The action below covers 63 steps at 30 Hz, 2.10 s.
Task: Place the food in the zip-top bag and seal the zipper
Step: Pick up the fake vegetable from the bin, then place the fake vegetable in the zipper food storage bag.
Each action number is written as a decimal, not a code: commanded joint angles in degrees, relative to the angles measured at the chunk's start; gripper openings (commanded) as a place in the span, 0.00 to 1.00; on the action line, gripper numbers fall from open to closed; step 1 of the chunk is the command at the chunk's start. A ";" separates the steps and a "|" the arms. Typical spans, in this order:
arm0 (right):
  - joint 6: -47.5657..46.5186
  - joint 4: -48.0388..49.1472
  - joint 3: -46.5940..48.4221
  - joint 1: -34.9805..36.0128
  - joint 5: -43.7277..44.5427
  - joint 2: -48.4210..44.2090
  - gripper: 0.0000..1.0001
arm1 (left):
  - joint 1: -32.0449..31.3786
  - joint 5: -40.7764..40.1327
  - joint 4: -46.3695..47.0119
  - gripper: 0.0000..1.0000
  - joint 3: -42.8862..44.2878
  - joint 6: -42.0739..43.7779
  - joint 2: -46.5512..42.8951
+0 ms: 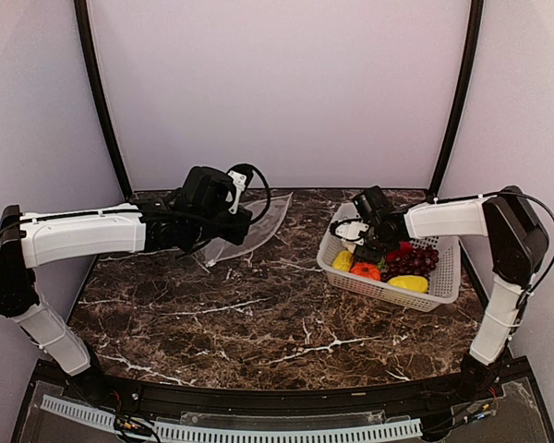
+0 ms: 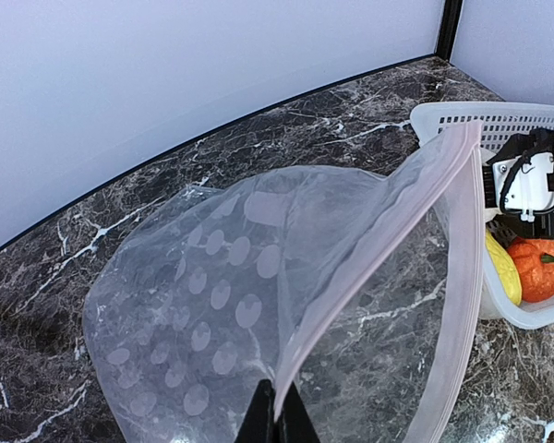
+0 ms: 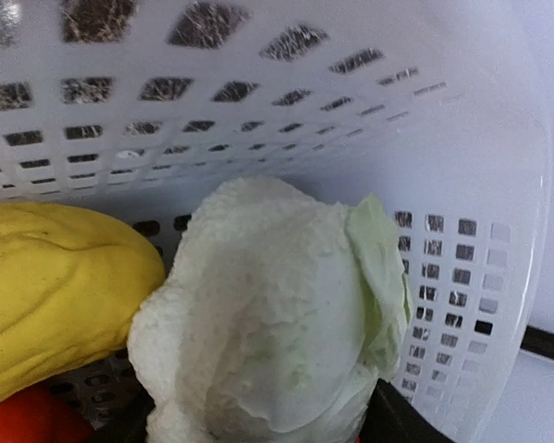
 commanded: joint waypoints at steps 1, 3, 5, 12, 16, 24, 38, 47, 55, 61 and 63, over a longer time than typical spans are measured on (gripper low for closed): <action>1.53 0.03 -1.10 -0.02 0.44 -1.72 0.52 | -0.11 0.25 -1.17 0.01 0.10 -0.23 -0.40; 2.70 -1.70 -0.83 -0.09 -1.71 -4.19 0.48 | -0.07 0.03 -1.14 0.01 0.06 -0.07 -0.21; 3.89 -3.66 -0.28 -0.46 -4.51 -6.82 0.44 | -0.08 -0.40 -1.16 0.01 0.06 0.10 -0.10; 8.64 -10.96 3.17 -1.78 -15.36 -13.70 0.39 | 0.22 -2.37 -0.57 0.01 -0.02 0.89 1.34; 11.37 -15.76 6.29 -1.78 -22.50 -16.86 0.39 | 0.81 -4.78 0.63 0.01 0.26 -0.79 2.09; 19.94 -22.56 16.60 -1.11 -45.85 -20.29 0.40 | 0.94 -5.45 3.96 0.01 4.83 -6.62 6.12; 46.82 -9.87 26.75 -1.33 -84.60 -11.13 0.38 | 0.85 0.38 13.62 0.01 8.34 -19.78 8.12; 64.84 6.52 25.11 -1.82 -90.10 -6.31 0.39 | 0.25 4.30 14.90 0.01 9.64 -22.50 6.51; 78.30 18.49 21.69 -4.36 -93.97 -1.26 0.38 | -1.77 5.63 15.01 0.01 9.50 -22.43 3.87; 91.88 34.03 17.14 -6.13 -96.23 1.03 0.38 | -2.37 6.98 17.45 0.01 7.73 -25.86 3.08; 92.56 34.14 16.51 -6.60 -95.83 1.25 0.38 | -2.73 7.18 18.22 0.01 7.44 -26.46 3.11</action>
